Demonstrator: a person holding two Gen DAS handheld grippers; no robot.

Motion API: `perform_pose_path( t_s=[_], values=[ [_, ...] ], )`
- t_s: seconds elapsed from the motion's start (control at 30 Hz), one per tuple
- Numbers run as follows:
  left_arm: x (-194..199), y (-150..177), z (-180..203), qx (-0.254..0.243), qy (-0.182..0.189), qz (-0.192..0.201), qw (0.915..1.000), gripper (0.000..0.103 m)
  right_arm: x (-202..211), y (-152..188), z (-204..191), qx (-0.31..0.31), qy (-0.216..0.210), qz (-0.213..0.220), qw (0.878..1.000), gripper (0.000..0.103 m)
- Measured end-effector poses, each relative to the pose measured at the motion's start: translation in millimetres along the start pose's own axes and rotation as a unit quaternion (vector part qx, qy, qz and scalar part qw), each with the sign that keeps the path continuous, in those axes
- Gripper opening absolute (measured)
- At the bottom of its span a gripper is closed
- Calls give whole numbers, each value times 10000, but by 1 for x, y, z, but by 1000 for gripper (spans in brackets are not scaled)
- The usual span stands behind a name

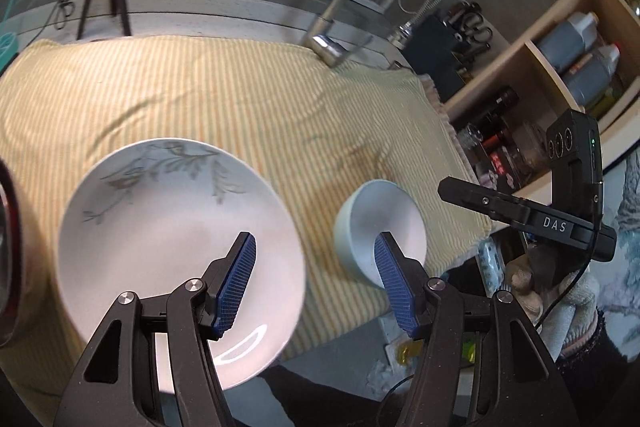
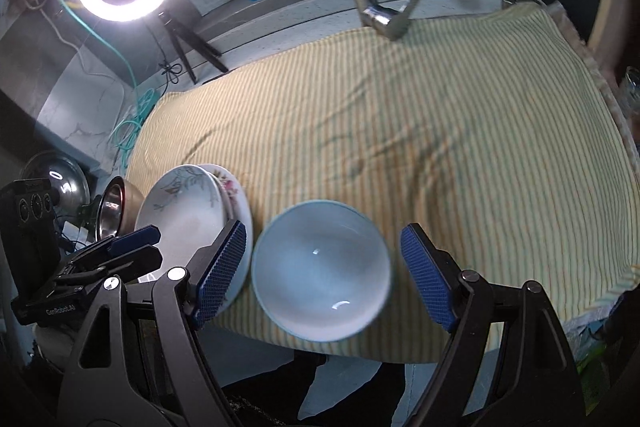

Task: Organize plates and bowls
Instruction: 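Move both grippers toward the small white bowl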

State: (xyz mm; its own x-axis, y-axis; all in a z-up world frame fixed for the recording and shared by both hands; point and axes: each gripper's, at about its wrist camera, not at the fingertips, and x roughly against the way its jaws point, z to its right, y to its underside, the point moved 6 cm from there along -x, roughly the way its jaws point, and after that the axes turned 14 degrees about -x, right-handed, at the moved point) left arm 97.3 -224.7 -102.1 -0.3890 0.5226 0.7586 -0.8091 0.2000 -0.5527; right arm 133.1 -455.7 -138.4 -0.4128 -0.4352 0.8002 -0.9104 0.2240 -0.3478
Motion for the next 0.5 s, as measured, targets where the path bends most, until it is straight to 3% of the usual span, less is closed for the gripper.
perform_pose_path(
  t_s=[0.17, 0.23, 0.3, 0.5],
  values=[
    [-22, -3, 18, -224, 144, -172, 9995, 59, -1, 7, 21, -113, 24, -68, 9999, 80],
    [-28, -2, 22, -266, 222, -234, 9991, 57, -5, 11, 28, -136, 23, -147, 9998, 70],
    [-34, -2, 27, -331, 263, -297, 9987, 53, -9, 15, 33, -174, 6, -218, 9996, 67],
    [-53, 1, 36, -399, 350, -499, 9973, 35, -21, 22, 43, -304, -125, -419, 9986, 50]
  ],
)
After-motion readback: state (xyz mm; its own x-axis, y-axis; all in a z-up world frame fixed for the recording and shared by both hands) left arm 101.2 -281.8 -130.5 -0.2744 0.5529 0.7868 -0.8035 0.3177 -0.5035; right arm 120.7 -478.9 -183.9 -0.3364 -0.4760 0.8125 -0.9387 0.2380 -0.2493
